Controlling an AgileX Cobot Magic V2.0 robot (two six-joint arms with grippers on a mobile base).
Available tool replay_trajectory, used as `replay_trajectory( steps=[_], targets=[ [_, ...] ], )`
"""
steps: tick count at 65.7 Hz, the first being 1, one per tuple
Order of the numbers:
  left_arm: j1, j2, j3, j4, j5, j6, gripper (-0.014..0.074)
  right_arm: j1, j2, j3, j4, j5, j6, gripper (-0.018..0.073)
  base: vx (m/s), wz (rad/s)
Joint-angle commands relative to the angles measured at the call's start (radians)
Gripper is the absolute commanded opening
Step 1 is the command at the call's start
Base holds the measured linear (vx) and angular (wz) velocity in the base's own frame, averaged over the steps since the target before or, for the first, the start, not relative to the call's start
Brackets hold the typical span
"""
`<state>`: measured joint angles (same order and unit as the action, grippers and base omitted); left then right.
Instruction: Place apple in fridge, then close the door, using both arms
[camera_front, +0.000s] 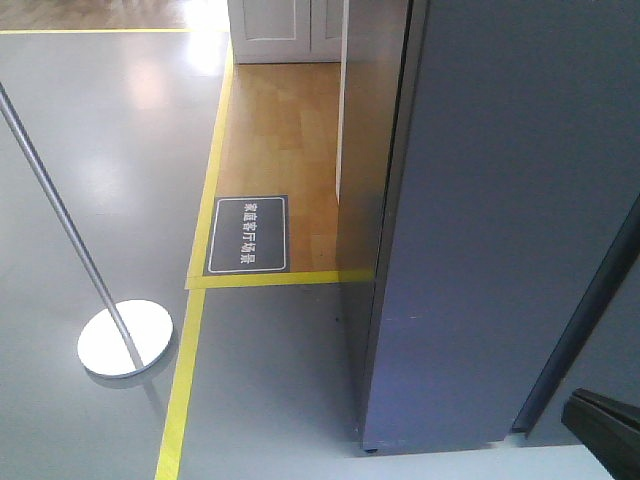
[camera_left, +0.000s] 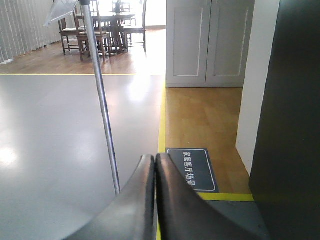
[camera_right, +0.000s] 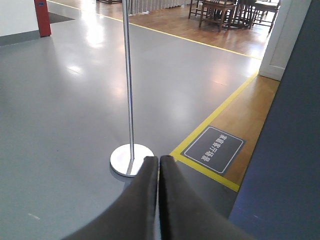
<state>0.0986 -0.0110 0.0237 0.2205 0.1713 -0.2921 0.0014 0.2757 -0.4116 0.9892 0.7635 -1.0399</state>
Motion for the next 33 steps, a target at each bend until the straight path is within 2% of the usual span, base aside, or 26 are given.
replay_trajectory(
  steps=[1,13,20,25,33],
  targets=[
    [-0.009,-0.016,-0.017,0.001,-0.069,0.001,-0.0006,-0.003,0.010,-0.026,0.039,-0.061,-0.007,-0.0003,0.00,0.00],
    [-0.009,-0.016,-0.017,0.001,-0.069,0.001,-0.0006,-0.001,0.010,-0.026,0.032,-0.081,-0.007,-0.0003,0.00,0.00],
    [-0.009,-0.016,-0.017,0.001,-0.069,0.001,-0.0006,0.000,0.005,-0.026,0.002,-0.143,0.003,-0.0003,0.00,0.00],
    [-0.009,-0.016,-0.017,0.001,-0.069,0.001,-0.0006,0.017,-0.004,-0.026,-0.085,-0.211,0.061,-0.0003,0.00,0.00],
    [-0.009,-0.016,-0.017,0.001,-0.069,0.001,-0.0006,0.079,-0.004,-0.026,-0.286,-0.297,0.268,-0.0003,0.00,0.00]
  ],
)
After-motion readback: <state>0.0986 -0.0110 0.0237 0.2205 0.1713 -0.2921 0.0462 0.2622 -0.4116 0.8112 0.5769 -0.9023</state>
